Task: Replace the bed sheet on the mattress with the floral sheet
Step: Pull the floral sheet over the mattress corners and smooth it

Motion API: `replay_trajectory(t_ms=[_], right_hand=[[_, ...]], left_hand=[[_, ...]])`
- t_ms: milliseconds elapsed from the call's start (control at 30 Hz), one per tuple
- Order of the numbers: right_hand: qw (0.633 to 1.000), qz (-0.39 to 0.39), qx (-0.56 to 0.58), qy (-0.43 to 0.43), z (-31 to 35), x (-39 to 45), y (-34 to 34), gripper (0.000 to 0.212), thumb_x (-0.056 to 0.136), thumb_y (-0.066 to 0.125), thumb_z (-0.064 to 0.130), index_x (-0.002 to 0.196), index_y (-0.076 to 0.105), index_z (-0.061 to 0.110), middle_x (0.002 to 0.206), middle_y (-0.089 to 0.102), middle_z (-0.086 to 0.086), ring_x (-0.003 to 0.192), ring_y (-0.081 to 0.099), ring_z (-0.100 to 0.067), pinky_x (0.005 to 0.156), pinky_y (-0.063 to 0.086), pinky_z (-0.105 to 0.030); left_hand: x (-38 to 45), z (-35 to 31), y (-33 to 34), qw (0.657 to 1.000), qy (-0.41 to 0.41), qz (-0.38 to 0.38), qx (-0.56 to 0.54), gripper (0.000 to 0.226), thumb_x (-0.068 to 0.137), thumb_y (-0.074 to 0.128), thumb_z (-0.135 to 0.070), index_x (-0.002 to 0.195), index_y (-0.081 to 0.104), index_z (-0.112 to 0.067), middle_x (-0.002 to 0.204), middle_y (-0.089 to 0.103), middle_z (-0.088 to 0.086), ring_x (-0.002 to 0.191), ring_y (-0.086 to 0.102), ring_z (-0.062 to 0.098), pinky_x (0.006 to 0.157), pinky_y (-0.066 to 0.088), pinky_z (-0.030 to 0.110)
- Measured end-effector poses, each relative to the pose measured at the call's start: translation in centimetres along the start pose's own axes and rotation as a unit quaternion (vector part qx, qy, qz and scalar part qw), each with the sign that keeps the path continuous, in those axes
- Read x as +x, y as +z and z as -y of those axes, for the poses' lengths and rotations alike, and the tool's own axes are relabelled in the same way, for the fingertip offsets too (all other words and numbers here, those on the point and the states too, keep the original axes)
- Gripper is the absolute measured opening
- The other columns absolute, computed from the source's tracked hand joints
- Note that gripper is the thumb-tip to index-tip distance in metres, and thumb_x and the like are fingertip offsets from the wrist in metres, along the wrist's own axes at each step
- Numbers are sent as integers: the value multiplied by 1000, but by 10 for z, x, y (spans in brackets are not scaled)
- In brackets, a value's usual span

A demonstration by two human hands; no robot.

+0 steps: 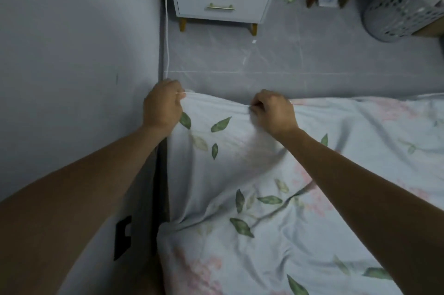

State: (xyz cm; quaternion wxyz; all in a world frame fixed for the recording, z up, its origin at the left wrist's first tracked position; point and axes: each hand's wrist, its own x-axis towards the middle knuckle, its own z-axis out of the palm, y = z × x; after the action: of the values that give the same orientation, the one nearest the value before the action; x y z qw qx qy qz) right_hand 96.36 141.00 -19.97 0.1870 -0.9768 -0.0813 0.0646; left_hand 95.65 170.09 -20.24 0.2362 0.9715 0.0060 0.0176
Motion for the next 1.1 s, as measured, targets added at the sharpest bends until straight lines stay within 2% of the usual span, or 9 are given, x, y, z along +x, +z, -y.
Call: replay_trajectory(t_ms=[67, 167, 267, 333, 400, 500, 633, 733, 1100], right_hand=[[1000, 7, 3, -16, 23, 27, 1, 5, 90, 65, 12, 93, 69, 11, 100, 69, -9, 92, 64, -33, 73, 46, -38], [999, -18, 22, -29, 51, 73, 5, 10, 92, 58, 2, 94, 66, 8, 102, 67, -11, 88, 64, -33, 75, 51, -40], [999, 34, 23, -23, 50, 88, 9, 10, 99, 57, 12, 103, 67, 11, 109, 65, -9, 96, 62, -30, 81, 50, -38], [998, 48, 8, -33, 31, 73, 5, 16, 101, 59, 26, 109, 67, 14, 111, 64, -7, 100, 61, -28, 83, 52, -40], [999, 34, -29, -12, -7, 49, -4, 20, 97, 60, 37, 102, 67, 19, 103, 67, -6, 96, 64, -31, 77, 53, -39], [992, 74, -91, 49, -74, 12, -17, 49, 97, 45, 56, 74, 64, 17, 78, 67, -8, 78, 67, -35, 64, 45, -34], [991, 60, -117, 20, -101, 10, 0, 65, 96, 27, 62, 70, 67, 18, 66, 67, -7, 65, 67, -34, 55, 38, -31], [985, 83, -146, 32, -103, 23, 11, 63, 94, 26, 62, 74, 68, 19, 72, 70, -9, 71, 68, -36, 58, 37, -33], [982, 125, -136, 29, -110, 28, 16, 47, 98, 37, 48, 67, 59, 20, 66, 60, -2, 60, 55, -27, 60, 41, -31]], left_hand=[[29, 14, -15, 998, -28, -12, 53, 6, 93, 59, -2, 89, 62, -5, 96, 61, 15, 90, 58, 37, 66, 34, 36], [66, 21, -31, 989, -77, 3, 127, 12, 87, 63, 3, 96, 68, -4, 105, 59, 19, 99, 58, 40, 71, 49, 43], [73, 5, -22, 988, -77, 21, 133, 26, 88, 66, 1, 112, 67, -8, 118, 55, 19, 109, 54, 40, 81, 51, 49], [63, -21, -7, 996, 2, 53, 69, 28, 93, 65, -18, 120, 65, -11, 120, 58, 16, 110, 57, 38, 86, 51, 49], [50, -50, 15, 990, 51, 129, -20, 41, 96, 55, -47, 119, 68, -15, 116, 66, 11, 106, 63, 33, 89, 54, 46], [28, -78, 59, 962, 75, 260, 30, 55, 100, 40, -65, 110, 73, -22, 104, 74, 7, 97, 69, 31, 85, 55, 38], [4, -76, 92, 969, 124, 184, 107, 62, 102, 30, -65, 96, 74, -22, 79, 71, 7, 72, 68, 32, 61, 51, 37], [9, -70, 105, 972, 150, 147, 104, 53, 101, 39, -60, 92, 72, -20, 76, 68, 7, 69, 65, 32, 58, 48, 37], [16, -67, 109, 963, 117, 219, 104, 53, 101, 40, -58, 89, 70, -17, 79, 65, 8, 71, 59, 27, 58, 49, 36]])
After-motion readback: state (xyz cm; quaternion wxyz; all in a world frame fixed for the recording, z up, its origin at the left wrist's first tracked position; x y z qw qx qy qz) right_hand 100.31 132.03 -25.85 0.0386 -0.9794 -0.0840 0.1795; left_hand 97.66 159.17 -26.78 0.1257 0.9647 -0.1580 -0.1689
